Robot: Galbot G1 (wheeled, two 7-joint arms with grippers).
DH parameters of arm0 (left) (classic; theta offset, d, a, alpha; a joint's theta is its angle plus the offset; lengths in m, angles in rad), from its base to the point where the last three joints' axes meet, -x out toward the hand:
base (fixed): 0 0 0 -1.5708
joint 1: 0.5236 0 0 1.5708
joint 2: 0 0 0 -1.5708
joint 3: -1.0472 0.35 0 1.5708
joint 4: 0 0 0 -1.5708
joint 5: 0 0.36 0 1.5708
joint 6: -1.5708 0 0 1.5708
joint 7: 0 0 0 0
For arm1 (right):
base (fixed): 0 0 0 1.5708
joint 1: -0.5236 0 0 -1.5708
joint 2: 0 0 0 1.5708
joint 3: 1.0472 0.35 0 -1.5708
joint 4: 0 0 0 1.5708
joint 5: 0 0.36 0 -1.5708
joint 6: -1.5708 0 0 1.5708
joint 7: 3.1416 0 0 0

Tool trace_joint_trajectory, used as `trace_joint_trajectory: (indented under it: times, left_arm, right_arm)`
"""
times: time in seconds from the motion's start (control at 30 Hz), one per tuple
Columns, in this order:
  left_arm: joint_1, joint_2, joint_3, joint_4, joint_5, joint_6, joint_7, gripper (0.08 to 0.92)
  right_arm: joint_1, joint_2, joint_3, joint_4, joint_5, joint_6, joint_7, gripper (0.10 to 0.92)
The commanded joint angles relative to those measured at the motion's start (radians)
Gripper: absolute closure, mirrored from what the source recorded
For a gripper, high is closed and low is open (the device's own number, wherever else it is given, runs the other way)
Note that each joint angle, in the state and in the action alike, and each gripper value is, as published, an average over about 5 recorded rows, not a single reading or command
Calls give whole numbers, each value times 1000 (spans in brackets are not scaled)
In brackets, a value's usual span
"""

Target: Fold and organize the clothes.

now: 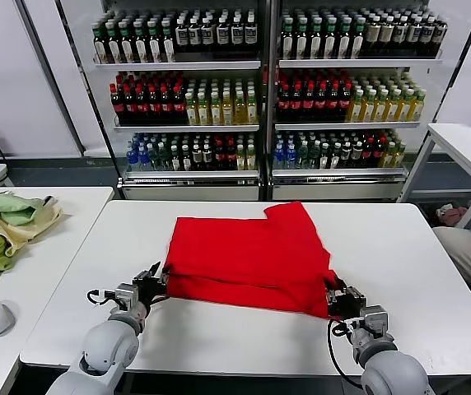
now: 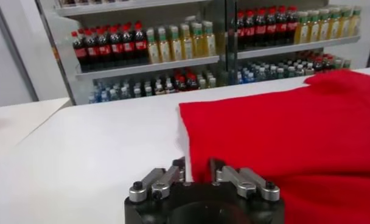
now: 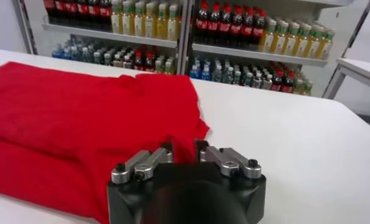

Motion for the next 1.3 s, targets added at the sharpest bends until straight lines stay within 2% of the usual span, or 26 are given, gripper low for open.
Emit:
trace_joint_trajectory:
  times: [0.03,0.17,0.3,0.47,0.6,0.7,0.8,1.3]
  left_arm:
    - [53,24,-68,-92,-44,17,-6,460]
    - [137,39,-93,-185,-122,66,-7,348]
    - [154,22,-68,-189,-128,99,-5,239]
    - [126,8,-53,-124,-109,109,-11,180]
    - [120,10,-68,-93,-102,116,-21,179]
    - [122,16,-74,-89,-98,125,-29,215]
    - [135,23,-77,-96,-97,128,-19,293]
    - [133,-1,-29,-92,-126,123,34,726]
  right_arm:
    - [-107,9,27,60,-13,-2,10,424]
    - [-142,33,10,38,-9,4,22,303]
    - [-141,47,4,-7,1,13,30,219]
    - [-133,59,0,-25,20,15,21,203]
    - [-119,62,-11,-43,28,20,-13,252]
    - [-110,63,-13,-46,42,19,-7,335]
    - [-106,61,-14,-48,48,17,2,412]
    - [-119,67,-11,-33,46,23,2,839]
